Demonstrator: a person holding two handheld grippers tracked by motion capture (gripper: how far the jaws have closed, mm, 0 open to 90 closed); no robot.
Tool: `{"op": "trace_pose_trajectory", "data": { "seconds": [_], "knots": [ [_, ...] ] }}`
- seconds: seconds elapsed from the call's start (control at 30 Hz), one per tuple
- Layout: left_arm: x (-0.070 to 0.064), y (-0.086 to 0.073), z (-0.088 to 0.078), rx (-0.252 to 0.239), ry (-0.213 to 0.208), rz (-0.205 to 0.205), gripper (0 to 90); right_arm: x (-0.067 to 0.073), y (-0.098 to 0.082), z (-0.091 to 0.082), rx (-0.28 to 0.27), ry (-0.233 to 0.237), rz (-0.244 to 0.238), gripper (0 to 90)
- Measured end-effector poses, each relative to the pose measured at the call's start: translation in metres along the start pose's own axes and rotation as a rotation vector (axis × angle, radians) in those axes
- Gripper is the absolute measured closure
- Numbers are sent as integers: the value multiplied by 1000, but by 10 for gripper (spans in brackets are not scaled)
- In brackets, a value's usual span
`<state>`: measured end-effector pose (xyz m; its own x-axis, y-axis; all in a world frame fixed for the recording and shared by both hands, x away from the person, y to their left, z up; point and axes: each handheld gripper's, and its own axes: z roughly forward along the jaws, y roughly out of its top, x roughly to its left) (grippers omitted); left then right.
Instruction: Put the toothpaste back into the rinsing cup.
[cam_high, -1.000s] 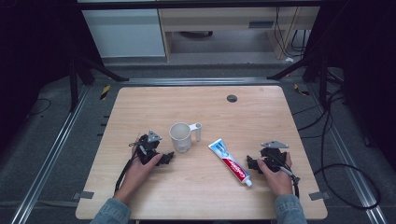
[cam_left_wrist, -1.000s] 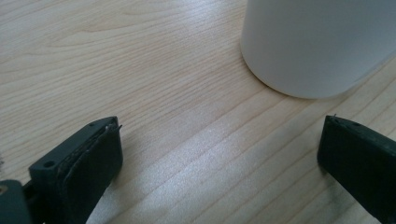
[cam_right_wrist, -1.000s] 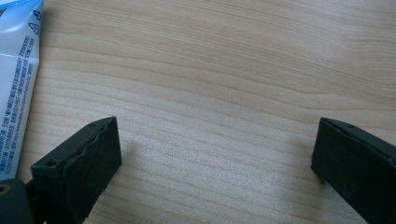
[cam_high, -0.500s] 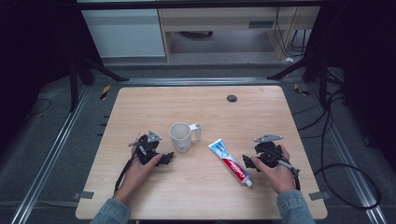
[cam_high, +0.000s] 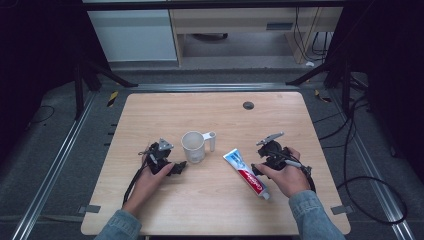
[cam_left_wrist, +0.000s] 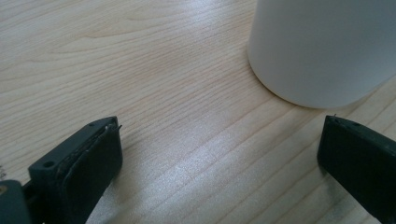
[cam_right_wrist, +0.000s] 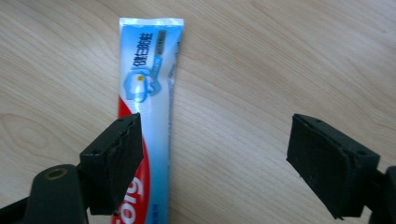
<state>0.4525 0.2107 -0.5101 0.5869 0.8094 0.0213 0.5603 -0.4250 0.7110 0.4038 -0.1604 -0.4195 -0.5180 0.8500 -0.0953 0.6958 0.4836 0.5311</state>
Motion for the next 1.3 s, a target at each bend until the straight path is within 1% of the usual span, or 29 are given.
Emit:
{"op": "trace_pose_trajectory", "data": {
  "seconds": [0.07, 0.13, 0.23, 0.3, 0.33, 0.37, 0.4, 0.47, 0.6, 0.67, 0.73, 0.77, 0.83, 0.87, 0.9, 0.93, 1.0, 1.13, 1.2, 1.3],
  "knots": [
    [0, 0, 0, 0, 0, 0, 0, 2, 4, 0, 15, 8, 3, 199],
    [0, 0, 0, 0, 0, 0, 0, 4, 9, 1, 39, 13, -5, 204],
    [0, 0, 0, 0, 0, 0, 0, 7, 14, 1, 52, 31, -6, 230],
    [0, 0, 0, 0, -1, 0, 0, 8, 16, 2, 60, 32, -14, 230],
    [0, 0, 0, 0, -1, 0, 0, 10, 21, 3, 79, 34, -33, 247],
    [0, 0, 0, 0, -1, 0, 0, 10, 21, 3, 79, 34, -33, 247],
    [0, 0, 1, -4, -1, -5, 0, 14, 24, 4, 89, 45, -31, 264],
    [0, 1, 1, 0, -1, 1, 0, 17, 27, 5, 100, 54, -43, 259],
    [0, 1, 1, 0, -1, 1, 0, 22, 33, 9, 112, 53, -58, 250],
    [0, 1, 1, 0, -1, 1, 0, 24, 36, 11, 121, 53, -64, 261],
    [0, 1, 1, 0, -2, 1, 0, 27, 38, 13, 128, 63, -64, 271],
    [0, 1, 1, 0, -2, 1, 0, 28, 39, 15, 130, 66, -75, 280],
    [0, 1, 1, 0, -2, 1, 0, 31, 41, 17, 137, 71, -82, 287],
    [0, 1, 1, 0, -3, 1, 0, 31, 41, 18, 141, 75, -83, 298],
    [0, 1, 1, 0, -2, 1, 0, 33, 42, 19, 148, 77, -73, 299],
    [0, 1, 1, 0, -2, 1, 0, 32, 42, 21, 150, 80, -84, 300],
    [0, 1, 1, 0, -2, 1, 0, 34, 43, 24, 165, 83, -82, 324],
    [0, 1, 1, -3, -2, -3, 0, 36, 45, 33, 192, 84, -95, 327],
    [0, 1, 1, -3, -3, -2, 0, 36, 46, 40, 206, 84, -82, 327],
    [1, 1, 0, 2, -3, 4, 0, 36, 47, 48, 224, 85, -79, 330]
  ]
}}
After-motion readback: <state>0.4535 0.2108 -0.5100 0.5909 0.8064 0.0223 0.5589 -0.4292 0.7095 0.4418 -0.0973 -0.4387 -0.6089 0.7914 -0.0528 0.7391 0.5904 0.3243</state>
